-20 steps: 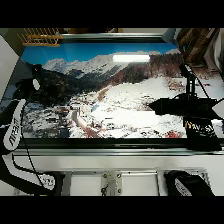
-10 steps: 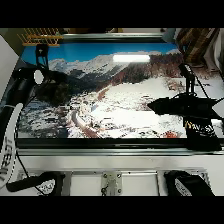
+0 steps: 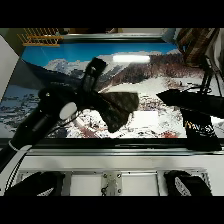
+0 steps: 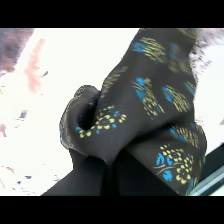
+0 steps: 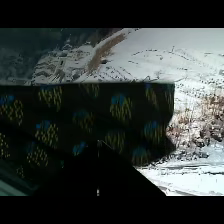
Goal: Fold the clothes and pants, and hang the long-sleeved shirts on hangers.
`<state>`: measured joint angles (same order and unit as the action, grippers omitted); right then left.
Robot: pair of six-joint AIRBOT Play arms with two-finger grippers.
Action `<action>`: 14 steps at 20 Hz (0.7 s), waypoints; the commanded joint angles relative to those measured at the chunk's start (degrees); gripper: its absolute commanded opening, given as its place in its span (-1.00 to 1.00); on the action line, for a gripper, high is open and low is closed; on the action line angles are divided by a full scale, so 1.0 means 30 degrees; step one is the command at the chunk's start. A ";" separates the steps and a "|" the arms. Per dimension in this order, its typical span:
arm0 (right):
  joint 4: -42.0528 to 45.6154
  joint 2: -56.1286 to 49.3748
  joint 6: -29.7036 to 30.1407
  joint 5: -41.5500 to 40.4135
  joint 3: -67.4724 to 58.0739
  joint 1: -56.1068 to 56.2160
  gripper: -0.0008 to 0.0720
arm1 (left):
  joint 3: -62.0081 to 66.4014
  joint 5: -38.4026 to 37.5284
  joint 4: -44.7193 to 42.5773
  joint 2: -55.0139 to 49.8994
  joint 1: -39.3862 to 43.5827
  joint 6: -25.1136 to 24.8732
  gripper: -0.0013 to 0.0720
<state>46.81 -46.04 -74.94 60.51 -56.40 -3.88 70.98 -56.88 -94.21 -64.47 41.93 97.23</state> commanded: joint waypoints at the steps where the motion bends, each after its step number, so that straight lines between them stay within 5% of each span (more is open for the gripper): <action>1: -0.0058 0.0401 -0.0007 -0.0168 -0.0022 -0.0860 -0.96 | -0.0415 0.0146 -0.0153 -0.0444 0.1428 0.0889 -0.93; 3: -0.0058 0.0415 -0.0015 -0.0160 -0.0022 -0.0860 -0.96 | -0.0415 0.0911 -0.0197 -0.1137 0.0474 0.0903 -0.93; 4: -0.0058 0.0415 -0.0015 -0.0160 -0.0022 -0.0860 -0.96 | -0.0408 0.1195 -0.0168 -0.1399 -0.0313 0.0911 -0.62; 5: -0.0058 0.0423 -0.0015 -0.0160 -0.0022 -0.0860 -0.96 | -0.0379 0.1326 0.0182 -0.1537 -0.1421 0.1071 0.51; 6: -0.0058 0.0415 -0.0007 -0.0160 -0.0022 -0.0860 -0.96 | -0.0379 0.1311 0.1100 -0.1523 -0.2732 0.1486 0.91; 14: -0.0058 0.0328 -0.0015 -0.0080 -0.0007 -0.0852 -0.96 | -0.7978 0.0474 1.0571 0.0889 -1.1978 0.0095 0.87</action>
<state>46.65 -44.93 -74.96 60.18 -56.40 -6.42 56.25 -55.18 -74.35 -63.99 13.65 100.09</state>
